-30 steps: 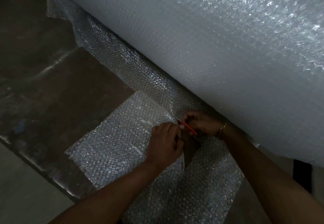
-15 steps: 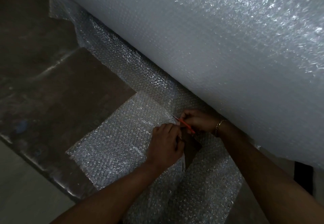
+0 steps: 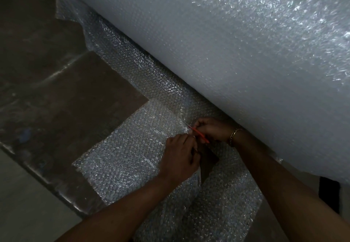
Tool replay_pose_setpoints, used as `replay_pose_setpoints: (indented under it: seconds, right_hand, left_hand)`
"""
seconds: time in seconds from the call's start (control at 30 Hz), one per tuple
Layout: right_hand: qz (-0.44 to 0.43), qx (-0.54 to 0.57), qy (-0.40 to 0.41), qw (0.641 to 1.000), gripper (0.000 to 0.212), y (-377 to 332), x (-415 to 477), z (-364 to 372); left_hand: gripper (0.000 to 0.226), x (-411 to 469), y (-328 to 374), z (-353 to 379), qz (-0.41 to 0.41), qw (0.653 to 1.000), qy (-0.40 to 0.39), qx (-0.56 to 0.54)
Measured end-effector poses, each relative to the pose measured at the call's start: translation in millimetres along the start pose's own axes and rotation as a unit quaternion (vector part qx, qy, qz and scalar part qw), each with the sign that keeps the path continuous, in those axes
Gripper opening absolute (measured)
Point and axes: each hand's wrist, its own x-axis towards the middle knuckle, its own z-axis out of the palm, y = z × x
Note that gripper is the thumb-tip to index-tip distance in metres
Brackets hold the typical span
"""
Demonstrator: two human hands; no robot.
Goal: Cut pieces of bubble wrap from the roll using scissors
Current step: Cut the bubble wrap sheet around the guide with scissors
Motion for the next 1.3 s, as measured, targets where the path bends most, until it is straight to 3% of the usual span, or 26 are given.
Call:
replay_pose_setpoints:
  seconds: [0.13,0.33,0.67,1.17,1.3]
  right_hand:
    - [-0.004,-0.009,-0.007,1.000,0.023,2,2,-1]
    - [-0.026,-0.025,-0.011,0.999,0.006,2,-5,-7]
    - [0.008,-0.019,-0.004,1.000,0.023,-15,-1,-1]
    - [-0.021,-0.022,-0.011,0.999,0.016,-6,-1,-4]
    - [-0.007,-0.041,-0.011,0.999,0.023,-12,6,-2]
  left_hand:
    - [0.011,0,0,0,0.000,1.000,-0.001,0.001]
    - [0.010,0,-1,0,-0.001,1.000,-0.008,0.005]
    - [0.012,0,-1,0,-0.003,1.000,0.002,-0.007]
    - [0.012,0,-1,-2,0.000,1.000,0.007,-0.023]
    - [0.014,0,0,-4,0.004,1.000,0.009,-0.026]
